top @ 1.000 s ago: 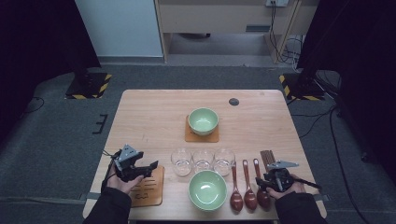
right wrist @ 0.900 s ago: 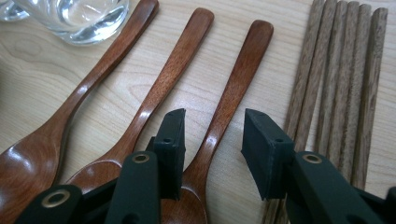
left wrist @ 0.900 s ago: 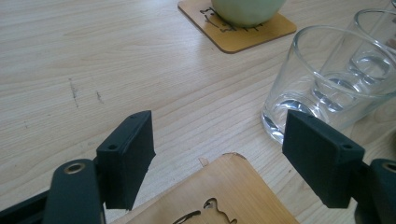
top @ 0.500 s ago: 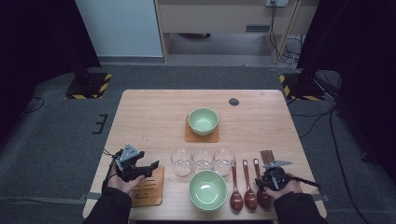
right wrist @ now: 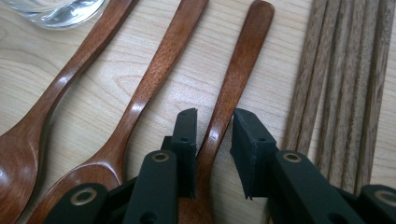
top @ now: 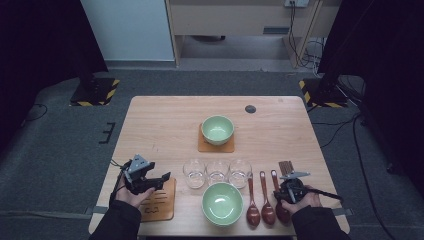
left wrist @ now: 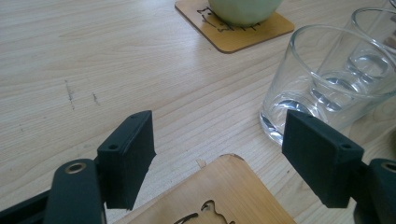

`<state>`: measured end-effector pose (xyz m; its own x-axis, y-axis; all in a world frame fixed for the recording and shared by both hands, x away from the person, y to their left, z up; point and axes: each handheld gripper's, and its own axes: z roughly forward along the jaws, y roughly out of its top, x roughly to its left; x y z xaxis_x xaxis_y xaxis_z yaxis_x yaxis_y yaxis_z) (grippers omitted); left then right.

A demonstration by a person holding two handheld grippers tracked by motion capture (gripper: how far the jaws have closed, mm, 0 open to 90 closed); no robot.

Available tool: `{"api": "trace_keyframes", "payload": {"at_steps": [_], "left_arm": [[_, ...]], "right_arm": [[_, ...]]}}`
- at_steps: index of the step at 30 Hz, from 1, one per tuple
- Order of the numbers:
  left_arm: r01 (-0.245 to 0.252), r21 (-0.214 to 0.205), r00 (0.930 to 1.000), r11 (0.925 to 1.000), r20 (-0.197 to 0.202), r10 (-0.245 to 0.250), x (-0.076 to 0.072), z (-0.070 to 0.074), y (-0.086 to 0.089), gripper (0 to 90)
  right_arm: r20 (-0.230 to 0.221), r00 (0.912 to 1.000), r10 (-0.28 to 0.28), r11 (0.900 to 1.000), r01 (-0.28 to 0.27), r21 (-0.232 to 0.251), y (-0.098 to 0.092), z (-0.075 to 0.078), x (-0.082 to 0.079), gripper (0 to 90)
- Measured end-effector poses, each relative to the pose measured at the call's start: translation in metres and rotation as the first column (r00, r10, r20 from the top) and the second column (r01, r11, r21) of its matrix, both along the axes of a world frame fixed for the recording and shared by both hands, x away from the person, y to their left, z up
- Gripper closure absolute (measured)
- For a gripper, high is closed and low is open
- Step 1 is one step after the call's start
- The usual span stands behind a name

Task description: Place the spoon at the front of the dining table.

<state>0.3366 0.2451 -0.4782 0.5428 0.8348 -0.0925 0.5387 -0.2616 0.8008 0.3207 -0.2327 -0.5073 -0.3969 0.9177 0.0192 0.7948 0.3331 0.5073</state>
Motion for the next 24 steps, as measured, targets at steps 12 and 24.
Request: {"api": "trace_keyframes", "payload": {"at_steps": [12,24], "left_arm": [[0.000,0.003,1.0000,1.0000,0.000,0.000,-0.0001,0.0000,-0.0002,25.0],[0.001,0.003,1.0000,1.0000,0.004,-0.001,0.0000,0.0004,0.0000,25.1]], "right_arm": [[0.003,0.9997,-0.026,0.9996,0.026,-0.012,0.0028,0.0001,-0.0005,80.4],[-0.015,0.9978,-0.065,0.9976,0.065,0.023,0.0008,0.0003,0.0016,81.2]]}}
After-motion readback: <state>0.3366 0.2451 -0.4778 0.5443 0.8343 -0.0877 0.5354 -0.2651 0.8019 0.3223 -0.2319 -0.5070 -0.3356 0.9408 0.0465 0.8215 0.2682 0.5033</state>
